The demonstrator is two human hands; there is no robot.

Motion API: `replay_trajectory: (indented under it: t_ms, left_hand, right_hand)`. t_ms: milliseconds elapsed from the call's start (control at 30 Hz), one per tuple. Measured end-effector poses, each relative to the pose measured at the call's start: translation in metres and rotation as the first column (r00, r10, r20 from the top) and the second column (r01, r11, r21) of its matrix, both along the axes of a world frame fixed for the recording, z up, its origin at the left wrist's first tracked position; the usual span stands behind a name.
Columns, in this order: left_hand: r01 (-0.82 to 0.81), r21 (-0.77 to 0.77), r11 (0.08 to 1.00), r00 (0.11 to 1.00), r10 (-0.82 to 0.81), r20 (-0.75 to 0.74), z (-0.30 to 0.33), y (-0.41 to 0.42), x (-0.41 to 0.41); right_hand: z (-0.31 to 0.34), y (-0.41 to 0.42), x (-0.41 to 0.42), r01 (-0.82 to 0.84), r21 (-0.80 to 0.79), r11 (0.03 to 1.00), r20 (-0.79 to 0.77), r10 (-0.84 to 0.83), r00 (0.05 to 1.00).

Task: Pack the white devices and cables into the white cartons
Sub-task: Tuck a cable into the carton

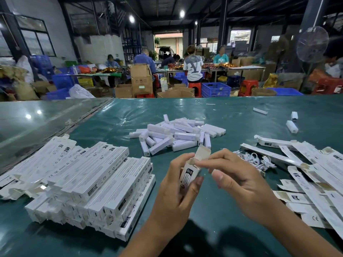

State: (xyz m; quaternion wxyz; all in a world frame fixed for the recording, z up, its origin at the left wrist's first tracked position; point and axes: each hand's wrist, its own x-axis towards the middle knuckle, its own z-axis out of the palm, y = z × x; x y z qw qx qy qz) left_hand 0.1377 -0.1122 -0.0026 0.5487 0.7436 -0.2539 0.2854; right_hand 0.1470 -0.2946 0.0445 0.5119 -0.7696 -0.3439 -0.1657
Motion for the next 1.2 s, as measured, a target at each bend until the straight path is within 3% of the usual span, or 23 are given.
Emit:
replay_trajectory:
  t_ms: [67, 167, 400, 467, 567, 600, 700, 767, 833, 933, 1100, 1200]
  left_hand:
    - [0.035, -0.045, 0.998, 0.999, -0.037, -0.032, 0.0, -0.001, -0.001]
    - [0.043, -0.059, 0.997, 0.999, -0.044, -0.017, 0.002, -0.002, -0.002]
    - [-0.08, 0.023, 0.997, 0.993, 0.078, 0.088, 0.008, -0.001, -0.003]
    - [-0.102, 0.069, 0.992, 0.99, 0.094, 0.104, 0.01, -0.002, -0.006]
    - [-0.126, 0.117, 0.985, 0.986, 0.112, 0.121, 0.012, -0.005, -0.008]
    - [-0.145, 0.129, 0.981, 0.982, 0.127, 0.14, 0.012, -0.005, -0.008]
    - [-0.152, 0.117, 0.981, 0.982, 0.137, 0.127, 0.011, -0.004, -0.008]
    - [-0.097, 0.08, 0.992, 0.995, 0.095, 0.036, 0.01, -0.004, -0.008]
    - [-0.103, 0.101, 0.99, 0.994, 0.099, 0.035, 0.01, -0.007, -0.011]
    - [-0.17, 0.182, 0.968, 0.983, 0.155, 0.095, 0.012, -0.013, -0.016]
    - [-0.191, 0.177, 0.965, 0.976, 0.167, 0.141, 0.015, -0.014, -0.018]
    - [-0.209, 0.207, 0.956, 0.967, 0.171, 0.188, 0.015, -0.014, -0.018]
  right_hand:
    - [-0.001, 0.003, 0.0, 0.018, 0.037, 0.999, -0.008, -0.018, 1.0]
    - [-0.003, 0.004, -0.001, 0.105, 0.009, 0.994, 0.127, -0.105, 0.986]
    - [-0.004, 0.0, -0.002, 0.156, -0.091, 0.983, 0.29, -0.124, 0.949]
    - [-0.003, 0.0, -0.003, 0.139, -0.023, 0.99, 0.229, -0.13, 0.965]
    - [0.0, 0.006, -0.003, 0.133, 0.226, 0.965, -0.043, -0.126, 0.991]
    - [0.002, 0.007, -0.003, 0.145, 0.235, 0.961, -0.065, -0.134, 0.989]
    - [0.005, 0.01, -0.009, 0.172, 0.122, 0.977, 0.053, -0.18, 0.982]
    - [0.005, 0.014, -0.015, 0.206, 0.09, 0.974, 0.147, -0.218, 0.965]
    - [0.002, 0.018, -0.018, 0.278, 0.088, 0.957, 0.223, -0.291, 0.93]
    - [0.001, 0.02, -0.02, 0.342, 0.138, 0.93, 0.196, -0.364, 0.91]
    - [0.005, 0.019, -0.022, 0.371, 0.17, 0.913, 0.175, -0.399, 0.9]
    - [0.007, 0.019, -0.022, 0.414, 0.144, 0.899, 0.253, -0.438, 0.862]
